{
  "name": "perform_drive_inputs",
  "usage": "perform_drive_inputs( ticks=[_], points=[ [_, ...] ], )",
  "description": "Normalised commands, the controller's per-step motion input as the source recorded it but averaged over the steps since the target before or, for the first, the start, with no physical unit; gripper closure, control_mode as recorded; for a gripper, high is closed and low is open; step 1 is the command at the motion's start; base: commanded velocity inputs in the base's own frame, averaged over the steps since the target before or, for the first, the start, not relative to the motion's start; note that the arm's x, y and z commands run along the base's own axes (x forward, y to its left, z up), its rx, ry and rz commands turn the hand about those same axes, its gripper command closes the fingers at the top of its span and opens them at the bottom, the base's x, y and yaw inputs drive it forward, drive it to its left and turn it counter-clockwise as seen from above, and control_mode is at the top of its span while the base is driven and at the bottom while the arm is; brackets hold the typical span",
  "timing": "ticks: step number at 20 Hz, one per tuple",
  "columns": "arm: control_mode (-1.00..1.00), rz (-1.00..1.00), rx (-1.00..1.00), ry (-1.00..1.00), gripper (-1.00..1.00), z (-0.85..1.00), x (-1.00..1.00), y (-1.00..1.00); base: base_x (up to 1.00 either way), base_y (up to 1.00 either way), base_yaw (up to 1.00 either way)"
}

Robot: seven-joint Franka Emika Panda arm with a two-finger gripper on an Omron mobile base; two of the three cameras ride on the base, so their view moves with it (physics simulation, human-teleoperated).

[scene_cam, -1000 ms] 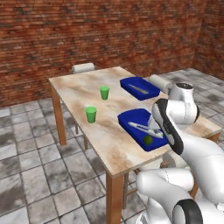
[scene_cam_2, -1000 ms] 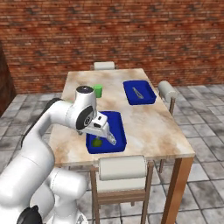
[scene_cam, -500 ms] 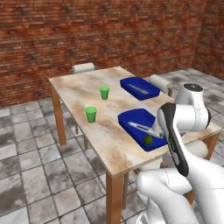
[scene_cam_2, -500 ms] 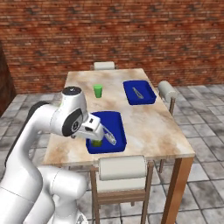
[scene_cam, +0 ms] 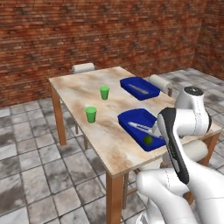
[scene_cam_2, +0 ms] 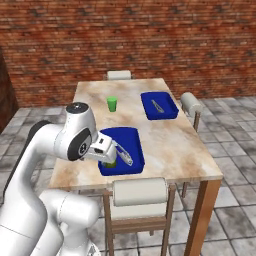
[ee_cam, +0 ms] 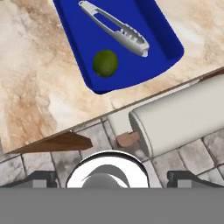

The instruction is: Gather the mushroom and lime from the fridge and place them on a tray on the dining counter. Then gather the chicken drumstick and fish from the fridge and place them on the other tray.

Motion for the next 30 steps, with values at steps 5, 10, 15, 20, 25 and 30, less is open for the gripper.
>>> perform_drive_inputs(
  ticks=[5,10,15,20,25,30],
  points=[
    [-1.0,0.0,0.0,-0.03,-1.0,0.0,-0.16,0.0,0.0,0.0,0.0],
    [1.0,0.0,0.0,0.0,-1.0,0.0,0.0,0.0,-0.83,-0.05,0.0],
    [1.0,0.0,0.0,0.0,-1.0,0.0,0.0,0.0,-1.0,-0.04,0.0],
    [1.0,0.0,0.0,0.0,-1.0,0.0,0.0,0.0,-0.77,0.02,-0.42],
    [1.0,0.0,0.0,0.0,-1.0,0.0,0.0,0.0,-0.31,0.06,-0.94],
    [1.0,0.0,0.0,0.0,-1.0,0.0,0.0,0.0,-0.16,0.11,-0.99]
  ],
)
